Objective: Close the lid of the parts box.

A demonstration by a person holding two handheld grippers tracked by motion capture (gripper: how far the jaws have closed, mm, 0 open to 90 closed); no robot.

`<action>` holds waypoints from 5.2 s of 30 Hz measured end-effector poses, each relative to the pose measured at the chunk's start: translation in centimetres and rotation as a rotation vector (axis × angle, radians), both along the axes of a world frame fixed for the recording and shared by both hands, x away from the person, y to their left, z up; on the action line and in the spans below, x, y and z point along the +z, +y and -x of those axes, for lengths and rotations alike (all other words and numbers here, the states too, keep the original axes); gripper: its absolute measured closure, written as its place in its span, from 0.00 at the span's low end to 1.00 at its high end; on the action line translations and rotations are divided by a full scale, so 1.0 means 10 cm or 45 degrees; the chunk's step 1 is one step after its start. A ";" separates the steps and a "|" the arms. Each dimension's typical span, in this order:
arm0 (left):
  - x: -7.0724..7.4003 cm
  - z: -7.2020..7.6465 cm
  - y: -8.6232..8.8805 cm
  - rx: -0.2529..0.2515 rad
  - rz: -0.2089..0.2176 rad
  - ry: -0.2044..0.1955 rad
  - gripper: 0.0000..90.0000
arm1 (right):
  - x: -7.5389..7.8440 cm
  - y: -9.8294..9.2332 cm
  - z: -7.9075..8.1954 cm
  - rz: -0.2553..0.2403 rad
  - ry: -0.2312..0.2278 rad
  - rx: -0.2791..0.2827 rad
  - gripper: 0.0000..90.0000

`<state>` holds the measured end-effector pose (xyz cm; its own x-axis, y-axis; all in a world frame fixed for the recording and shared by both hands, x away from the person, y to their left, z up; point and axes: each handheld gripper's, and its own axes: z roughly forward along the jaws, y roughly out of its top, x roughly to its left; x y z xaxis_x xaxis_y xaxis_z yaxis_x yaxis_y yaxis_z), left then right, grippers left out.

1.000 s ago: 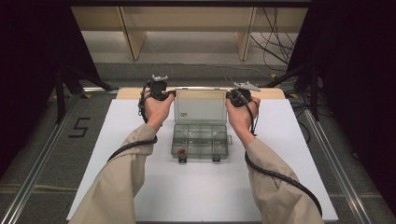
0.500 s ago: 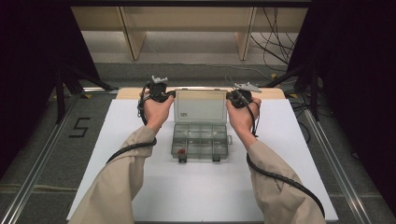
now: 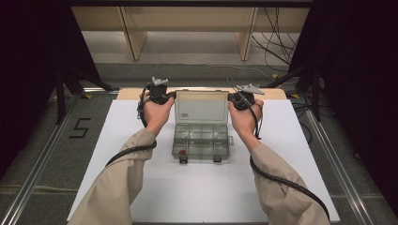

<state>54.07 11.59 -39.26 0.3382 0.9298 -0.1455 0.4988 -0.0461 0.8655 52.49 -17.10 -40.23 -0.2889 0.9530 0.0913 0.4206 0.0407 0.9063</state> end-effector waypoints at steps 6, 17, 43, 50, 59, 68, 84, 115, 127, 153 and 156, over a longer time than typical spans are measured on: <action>0.00 0.03 0.01 -0.012 0.000 -0.013 0.97 | 0.00 -0.01 0.01 0.007 -0.025 0.009 0.98; 0.01 0.07 0.02 -0.023 -0.012 -0.020 0.97 | 0.01 -0.01 0.05 -0.004 -0.008 0.010 0.98; 0.00 0.15 0.03 -0.043 -0.017 -0.062 0.97 | 0.01 -0.03 0.14 0.004 -0.042 0.031 0.98; 0.00 0.16 0.04 -0.049 -0.020 -0.066 0.97 | 0.00 -0.04 0.16 0.019 -0.068 0.038 0.98; 0.00 0.20 0.04 -0.053 -0.019 -0.082 0.97 | 0.00 -0.04 0.20 0.013 -0.078 0.036 0.98; 0.00 0.23 0.05 -0.057 -0.026 -0.094 0.97 | 0.00 -0.05 0.24 0.025 -0.090 0.048 0.98; -0.01 0.29 0.06 -0.066 -0.023 -0.119 0.97 | 0.00 -0.05 0.30 0.007 -0.086 0.054 0.98; -0.05 0.44 0.06 -0.068 -0.036 -0.185 0.97 | -0.02 -0.04 0.43 0.031 -0.127 0.055 0.98; -0.07 0.50 0.06 -0.065 -0.044 -0.205 0.97 | -0.02 -0.04 0.48 0.027 -0.139 0.056 0.98; -0.07 0.58 0.07 -0.088 -0.058 -0.222 0.97 | -0.03 -0.06 0.58 0.049 -0.139 0.087 0.98; -0.08 0.59 0.07 -0.092 -0.061 -0.227 0.97 | -0.03 -0.07 0.59 0.050 -0.141 0.091 0.98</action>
